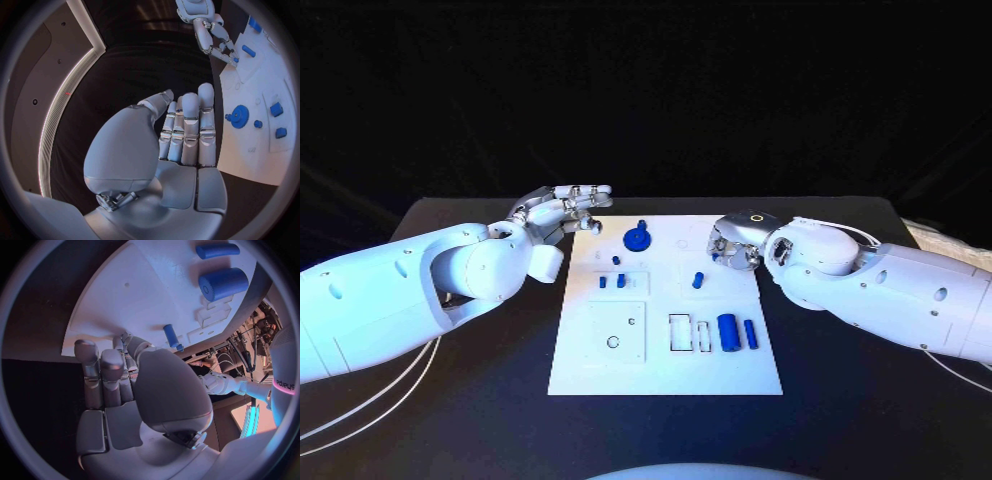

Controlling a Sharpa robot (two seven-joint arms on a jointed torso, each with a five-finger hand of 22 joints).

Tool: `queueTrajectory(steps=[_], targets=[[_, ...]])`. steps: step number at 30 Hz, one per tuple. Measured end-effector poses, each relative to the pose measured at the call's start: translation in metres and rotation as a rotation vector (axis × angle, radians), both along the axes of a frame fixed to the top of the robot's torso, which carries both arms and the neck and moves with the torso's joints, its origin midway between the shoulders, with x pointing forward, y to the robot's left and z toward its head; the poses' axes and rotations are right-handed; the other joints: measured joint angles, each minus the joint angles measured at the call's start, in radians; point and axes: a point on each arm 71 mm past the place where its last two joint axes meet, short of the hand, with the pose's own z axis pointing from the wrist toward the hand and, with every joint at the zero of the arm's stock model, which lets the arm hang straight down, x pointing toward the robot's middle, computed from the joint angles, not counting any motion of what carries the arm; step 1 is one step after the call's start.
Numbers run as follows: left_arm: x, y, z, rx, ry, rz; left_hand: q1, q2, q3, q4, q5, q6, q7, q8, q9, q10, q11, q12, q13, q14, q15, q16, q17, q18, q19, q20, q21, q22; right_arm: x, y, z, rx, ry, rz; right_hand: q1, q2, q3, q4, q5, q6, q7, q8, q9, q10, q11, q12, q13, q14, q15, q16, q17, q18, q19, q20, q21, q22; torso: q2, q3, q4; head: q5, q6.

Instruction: Assemble the parts on the task board

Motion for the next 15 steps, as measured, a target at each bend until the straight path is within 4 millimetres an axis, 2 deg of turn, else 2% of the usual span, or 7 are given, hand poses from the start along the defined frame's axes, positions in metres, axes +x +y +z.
queueTrajectory(steps=[6,12,15], targets=[[-0.0002,0.0,0.0,0.0,0.001,0.0,0.0,0.0,0.0,0.0,0.0,0.0,0.0,0.0,0.0,0.0,0.0,0.0,0.0,0.0,0.0,-0.001,-0.002,0.0,0.0,0.0,0.0,-0.002,0.0008,0.0015,0.0001,-0.01,-0.002,0.002,-0.012,-0.001,0.015,-0.007,-0.003,0.02,-0.009,0.007,0.004,0.022,-0.01,0.001,-0.001,0.003,-0.004,0.011,0.013,0.0,0.011,-0.004,0.019,0.024,0.0,-0.0005,0.0,-0.001,-0.003],[-0.0001,0.0006,-0.0002,0.0,0.002,0.001,0.0,0.0,0.0,0.0,0.0,0.0,0.0,0.0,-0.001,0.0,0.0,0.0,0.0,0.0,0.0,-0.004,-0.004,0.0,0.0,0.0,-0.004,-0.004,-0.0004,0.0007,-0.0006,-0.009,-0.009,0.001,-0.026,0.002,0.027,-0.011,-0.004,0.034,-0.009,0.007,0.006,0.042,-0.008,-0.003,0.0,0.0,-0.008,0.015,0.005,0.0,0.032,-0.004,0.041,0.058,-0.001,-0.0006,0.0,-0.003,-0.003],[0.0002,0.0015,-0.0003,0.001,0.002,0.003,0.0,0.0,0.0,0.0,0.0,0.0,0.0,0.0,-0.001,0.0,0.0,0.0,0.0,0.0,0.0,-0.004,-0.005,0.0,0.0,0.0,-0.004,-0.004,-0.0025,-0.0009,-0.0012,-0.001,-0.017,0.0,-0.03,0.004,0.035,-0.011,-0.006,0.034,-0.01,0.012,0.006,0.047,-0.013,0.0,-0.001,0.0,-0.008,0.015,0.01,0.0,0.041,-0.002,0.051,0.074,-0.001,-0.0006,0.0002,-0.003,-0.003]])
